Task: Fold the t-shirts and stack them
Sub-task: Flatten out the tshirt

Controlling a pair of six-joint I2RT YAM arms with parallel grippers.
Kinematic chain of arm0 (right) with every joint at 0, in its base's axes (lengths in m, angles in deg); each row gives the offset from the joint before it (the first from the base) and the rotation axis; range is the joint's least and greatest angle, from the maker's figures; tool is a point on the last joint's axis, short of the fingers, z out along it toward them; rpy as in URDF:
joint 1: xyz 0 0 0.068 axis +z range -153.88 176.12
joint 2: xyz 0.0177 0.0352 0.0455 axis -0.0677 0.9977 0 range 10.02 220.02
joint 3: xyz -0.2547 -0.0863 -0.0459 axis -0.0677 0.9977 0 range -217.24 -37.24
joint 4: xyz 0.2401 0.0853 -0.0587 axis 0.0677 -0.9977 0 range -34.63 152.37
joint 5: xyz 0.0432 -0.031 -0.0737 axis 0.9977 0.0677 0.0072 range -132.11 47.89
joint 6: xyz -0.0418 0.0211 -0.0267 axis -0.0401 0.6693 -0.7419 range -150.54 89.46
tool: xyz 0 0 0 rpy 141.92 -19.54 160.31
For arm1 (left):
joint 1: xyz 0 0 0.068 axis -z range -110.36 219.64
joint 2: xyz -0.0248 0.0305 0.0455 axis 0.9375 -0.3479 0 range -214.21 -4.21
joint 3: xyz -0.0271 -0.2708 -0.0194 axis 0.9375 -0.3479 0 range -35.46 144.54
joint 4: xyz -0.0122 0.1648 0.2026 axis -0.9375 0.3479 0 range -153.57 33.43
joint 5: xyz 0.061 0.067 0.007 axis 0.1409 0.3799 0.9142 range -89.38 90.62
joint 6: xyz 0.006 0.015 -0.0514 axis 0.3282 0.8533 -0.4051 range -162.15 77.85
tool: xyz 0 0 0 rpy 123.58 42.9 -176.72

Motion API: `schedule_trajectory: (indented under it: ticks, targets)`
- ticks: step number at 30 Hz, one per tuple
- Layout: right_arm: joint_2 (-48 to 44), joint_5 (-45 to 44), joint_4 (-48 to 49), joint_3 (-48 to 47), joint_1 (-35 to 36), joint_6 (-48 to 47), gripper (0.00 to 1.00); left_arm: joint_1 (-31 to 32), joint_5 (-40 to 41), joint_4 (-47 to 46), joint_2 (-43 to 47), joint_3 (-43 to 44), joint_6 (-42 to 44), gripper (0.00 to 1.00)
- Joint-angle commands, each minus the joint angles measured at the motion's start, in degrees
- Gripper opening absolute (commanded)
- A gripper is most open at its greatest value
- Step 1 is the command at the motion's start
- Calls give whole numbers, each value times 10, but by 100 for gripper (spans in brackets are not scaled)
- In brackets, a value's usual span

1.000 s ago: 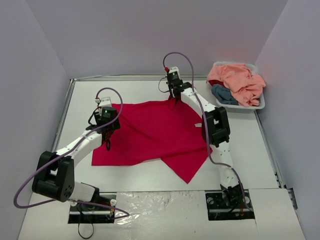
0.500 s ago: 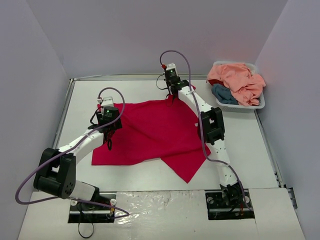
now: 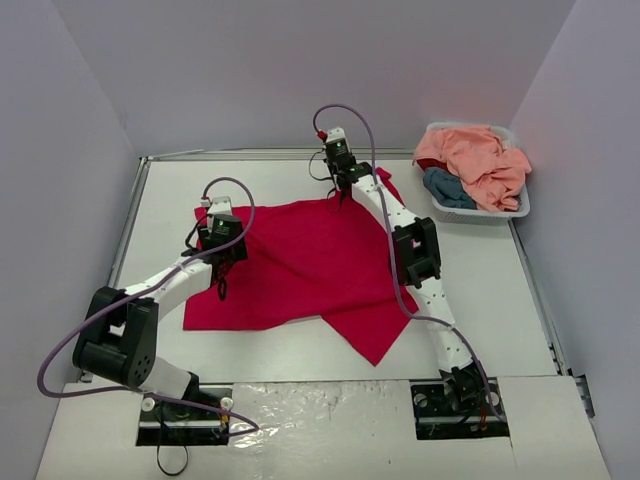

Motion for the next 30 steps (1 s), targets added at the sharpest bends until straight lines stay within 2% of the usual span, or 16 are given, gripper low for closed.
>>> schedule_trajectory:
  ticks: [1,30]
  targets:
    - [4,-2,21,-26,6,-19,0,6,7,-13,0,16,8,52]
    - [28,72,76,-19,19,-72,1,15,16,-9,-18,24,10,52]
